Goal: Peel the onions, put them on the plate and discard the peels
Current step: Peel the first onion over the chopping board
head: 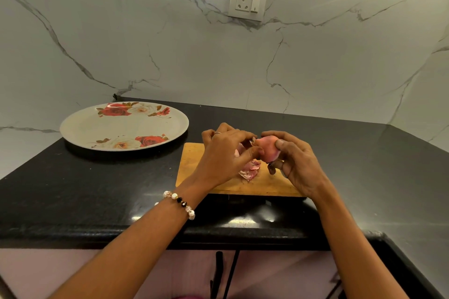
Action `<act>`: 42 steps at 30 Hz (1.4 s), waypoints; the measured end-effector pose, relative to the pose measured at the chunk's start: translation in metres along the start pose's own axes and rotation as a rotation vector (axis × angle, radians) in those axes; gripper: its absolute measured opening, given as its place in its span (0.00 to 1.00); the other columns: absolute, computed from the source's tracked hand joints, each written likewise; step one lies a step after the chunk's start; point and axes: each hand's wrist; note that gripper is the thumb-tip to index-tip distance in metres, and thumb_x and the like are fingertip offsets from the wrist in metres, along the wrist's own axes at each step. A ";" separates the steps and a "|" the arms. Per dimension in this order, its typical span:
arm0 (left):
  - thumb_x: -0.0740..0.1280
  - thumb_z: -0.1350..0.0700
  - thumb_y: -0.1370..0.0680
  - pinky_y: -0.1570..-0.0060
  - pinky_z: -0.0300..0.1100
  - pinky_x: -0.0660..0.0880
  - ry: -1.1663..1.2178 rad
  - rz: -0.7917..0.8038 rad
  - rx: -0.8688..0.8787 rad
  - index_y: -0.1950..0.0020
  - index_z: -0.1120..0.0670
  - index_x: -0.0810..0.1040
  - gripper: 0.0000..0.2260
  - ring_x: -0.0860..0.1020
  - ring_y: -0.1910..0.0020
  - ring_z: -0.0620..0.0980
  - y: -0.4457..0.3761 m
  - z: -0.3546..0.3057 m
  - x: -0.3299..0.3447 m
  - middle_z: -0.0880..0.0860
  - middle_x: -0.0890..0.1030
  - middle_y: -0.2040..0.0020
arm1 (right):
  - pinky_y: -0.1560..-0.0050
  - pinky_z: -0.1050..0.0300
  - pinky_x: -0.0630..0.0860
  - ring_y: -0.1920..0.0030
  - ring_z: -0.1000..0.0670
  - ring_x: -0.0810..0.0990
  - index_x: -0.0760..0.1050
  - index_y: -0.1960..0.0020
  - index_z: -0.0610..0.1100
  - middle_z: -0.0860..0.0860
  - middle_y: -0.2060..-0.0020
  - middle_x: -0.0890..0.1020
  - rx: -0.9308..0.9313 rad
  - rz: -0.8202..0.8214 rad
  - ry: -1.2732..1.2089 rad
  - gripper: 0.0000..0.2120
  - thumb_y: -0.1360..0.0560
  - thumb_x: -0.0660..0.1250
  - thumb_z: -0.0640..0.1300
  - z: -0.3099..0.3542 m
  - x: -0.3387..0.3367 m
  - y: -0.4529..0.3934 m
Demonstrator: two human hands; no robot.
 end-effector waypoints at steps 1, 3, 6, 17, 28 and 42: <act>0.63 0.37 0.28 0.53 0.46 0.56 0.021 0.001 -0.017 0.47 0.49 0.82 0.20 0.71 0.50 0.43 0.000 0.000 -0.001 0.44 0.83 0.54 | 0.67 0.56 0.80 0.54 0.43 0.81 0.79 0.42 0.39 0.40 0.46 0.80 -0.003 0.021 -0.005 0.12 0.22 0.66 0.43 0.000 0.000 0.000; 0.67 0.42 0.28 0.49 0.51 0.62 0.094 0.009 -0.057 0.48 0.49 0.83 0.15 0.73 0.50 0.45 -0.001 0.000 -0.002 0.44 0.83 0.55 | 0.65 0.56 0.81 0.52 0.43 0.81 0.79 0.42 0.40 0.42 0.46 0.81 -0.008 0.035 0.003 0.12 0.23 0.67 0.42 -0.001 -0.001 0.000; 0.69 0.47 0.28 0.51 0.61 0.70 0.184 0.020 -0.082 0.48 0.49 0.83 0.12 0.74 0.51 0.46 -0.002 0.002 -0.002 0.43 0.82 0.55 | 0.65 0.56 0.81 0.52 0.44 0.81 0.80 0.42 0.40 0.46 0.48 0.82 -0.007 0.018 0.034 0.14 0.24 0.63 0.43 0.000 -0.001 0.000; 0.66 0.49 0.28 0.53 0.52 0.67 0.093 -0.034 -0.070 0.54 0.51 0.83 0.09 0.73 0.56 0.44 -0.001 -0.001 0.000 0.44 0.83 0.61 | 0.71 0.57 0.79 0.60 0.41 0.80 0.80 0.38 0.46 0.43 0.46 0.82 0.101 0.109 -0.053 0.25 0.29 0.72 0.60 0.002 0.001 0.003; 0.67 0.50 0.28 0.55 0.44 0.57 0.000 -0.078 -0.062 0.56 0.49 0.83 0.07 0.73 0.55 0.44 -0.002 -0.003 -0.004 0.43 0.82 0.62 | 0.78 0.59 0.75 0.71 0.43 0.77 0.82 0.44 0.44 0.40 0.54 0.82 0.064 0.024 0.118 0.23 0.32 0.76 0.57 0.001 -0.002 0.002; 0.65 0.52 0.27 0.55 0.45 0.57 -0.071 -0.175 -0.060 0.58 0.50 0.83 0.07 0.73 0.56 0.44 -0.001 -0.004 -0.007 0.46 0.82 0.62 | 0.66 0.53 0.81 0.62 0.44 0.80 0.77 0.37 0.45 0.47 0.54 0.84 -0.101 -0.091 0.255 0.20 0.28 0.72 0.42 -0.002 -0.007 0.002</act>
Point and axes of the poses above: each hand's wrist, its own y-axis away from the middle knuckle, its own x-axis out of the palm, z = x × y
